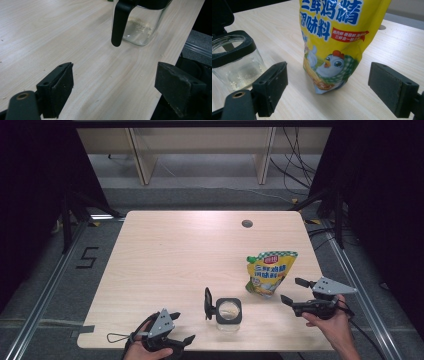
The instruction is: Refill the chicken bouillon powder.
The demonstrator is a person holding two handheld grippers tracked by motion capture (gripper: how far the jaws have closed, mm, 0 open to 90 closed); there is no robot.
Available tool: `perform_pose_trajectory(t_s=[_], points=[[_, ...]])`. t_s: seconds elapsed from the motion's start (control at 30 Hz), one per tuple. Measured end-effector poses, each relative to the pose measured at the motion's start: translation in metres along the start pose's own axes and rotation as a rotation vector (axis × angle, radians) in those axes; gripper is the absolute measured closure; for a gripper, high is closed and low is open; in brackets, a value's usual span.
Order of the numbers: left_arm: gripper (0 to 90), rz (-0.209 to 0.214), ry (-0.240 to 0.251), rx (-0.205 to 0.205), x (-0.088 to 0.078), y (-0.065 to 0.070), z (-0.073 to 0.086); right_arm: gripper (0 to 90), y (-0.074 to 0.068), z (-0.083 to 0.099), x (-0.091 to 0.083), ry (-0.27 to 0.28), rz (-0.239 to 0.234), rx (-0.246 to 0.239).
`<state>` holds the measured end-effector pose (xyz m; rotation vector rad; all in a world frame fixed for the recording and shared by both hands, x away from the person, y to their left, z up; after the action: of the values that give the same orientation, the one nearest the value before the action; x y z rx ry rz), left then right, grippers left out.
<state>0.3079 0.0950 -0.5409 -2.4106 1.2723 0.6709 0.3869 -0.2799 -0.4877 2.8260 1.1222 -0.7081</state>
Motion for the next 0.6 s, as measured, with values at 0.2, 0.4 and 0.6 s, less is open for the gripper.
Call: perform_pose_trajectory(t_s=[0.2, 0.4, 0.6], points=[[15.4, -0.021, -0.031, 0.028, 0.005, -0.004, 0.006, 16.3, 0.005, 0.0, 0.005, 0.011, -0.009, 0.007], [16.0, -0.015, -0.016, 0.038, 0.006, -0.003, 0.005, 17.7, 0.012, -0.003, 0.013, 0.026, 0.0, 0.018], [16.6, 0.0, -0.001, 0.029, 0.009, 0.003, 0.003, 18.9, 0.014, -0.012, 0.027, 0.052, -0.024, -0.009]])
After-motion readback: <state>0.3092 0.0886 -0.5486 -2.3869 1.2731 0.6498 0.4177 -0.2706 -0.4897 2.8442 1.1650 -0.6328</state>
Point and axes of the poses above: each handheld gripper's, and its own axes: x roughly forward along the jaws, z roughly out of its underside, y roughly to its right, the point moved 7 cm from there along x, roughly forward along the jaws, and after that the axes turned 8 degrees about x, right-handed, at the moved point
